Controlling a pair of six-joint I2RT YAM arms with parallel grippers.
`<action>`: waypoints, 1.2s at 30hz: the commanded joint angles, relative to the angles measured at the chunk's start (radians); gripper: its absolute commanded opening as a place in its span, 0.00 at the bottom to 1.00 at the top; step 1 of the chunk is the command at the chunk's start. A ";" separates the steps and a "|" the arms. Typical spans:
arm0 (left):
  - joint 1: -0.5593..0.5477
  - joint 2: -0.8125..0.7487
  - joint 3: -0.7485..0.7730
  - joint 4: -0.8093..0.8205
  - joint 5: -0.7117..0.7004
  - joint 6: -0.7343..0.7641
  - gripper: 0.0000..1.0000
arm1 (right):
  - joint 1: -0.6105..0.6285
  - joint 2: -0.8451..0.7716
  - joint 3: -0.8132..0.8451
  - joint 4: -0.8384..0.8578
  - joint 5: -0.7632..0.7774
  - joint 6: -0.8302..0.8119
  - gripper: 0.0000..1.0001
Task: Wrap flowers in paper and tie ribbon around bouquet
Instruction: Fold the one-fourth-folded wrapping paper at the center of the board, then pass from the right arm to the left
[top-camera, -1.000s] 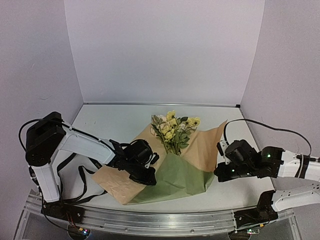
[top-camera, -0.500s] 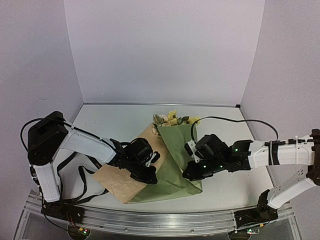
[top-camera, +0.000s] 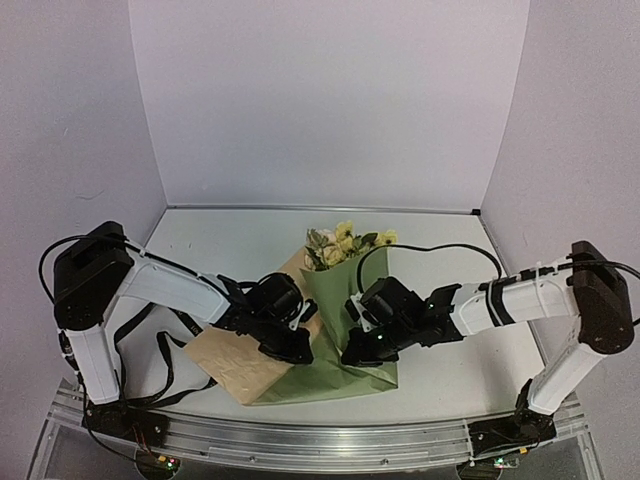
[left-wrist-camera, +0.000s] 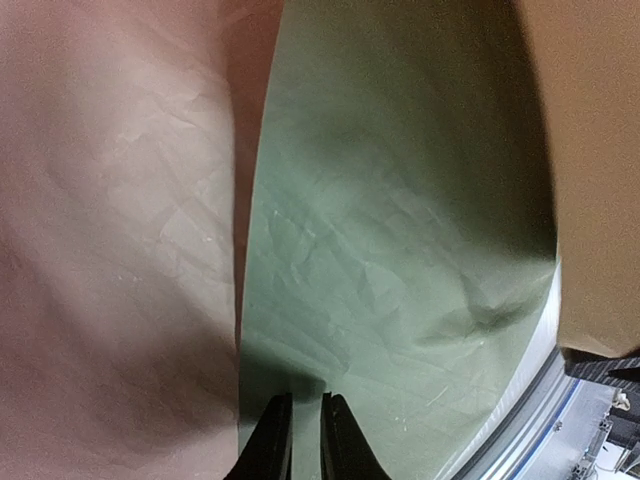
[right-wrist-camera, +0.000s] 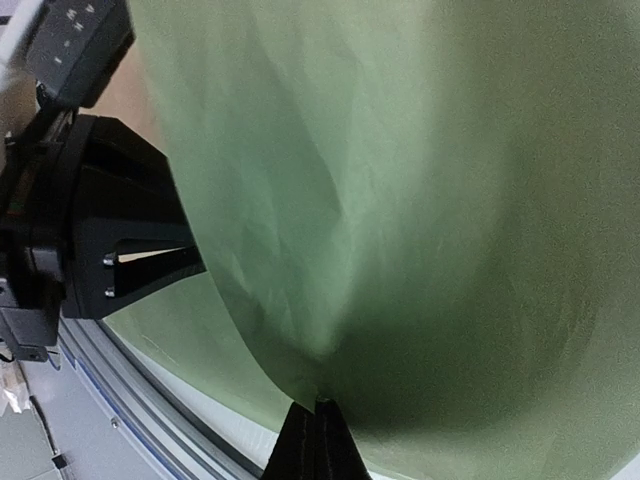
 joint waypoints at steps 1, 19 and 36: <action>0.012 -0.093 -0.019 -0.015 -0.021 -0.005 0.15 | 0.002 0.041 0.047 0.066 -0.020 0.017 0.00; 0.157 -0.234 -0.030 0.035 -0.025 -0.135 0.57 | -0.016 0.146 0.062 0.184 -0.060 0.075 0.00; 0.231 -0.011 0.127 0.069 0.056 0.018 0.64 | -0.036 0.128 0.043 0.252 -0.207 0.067 0.00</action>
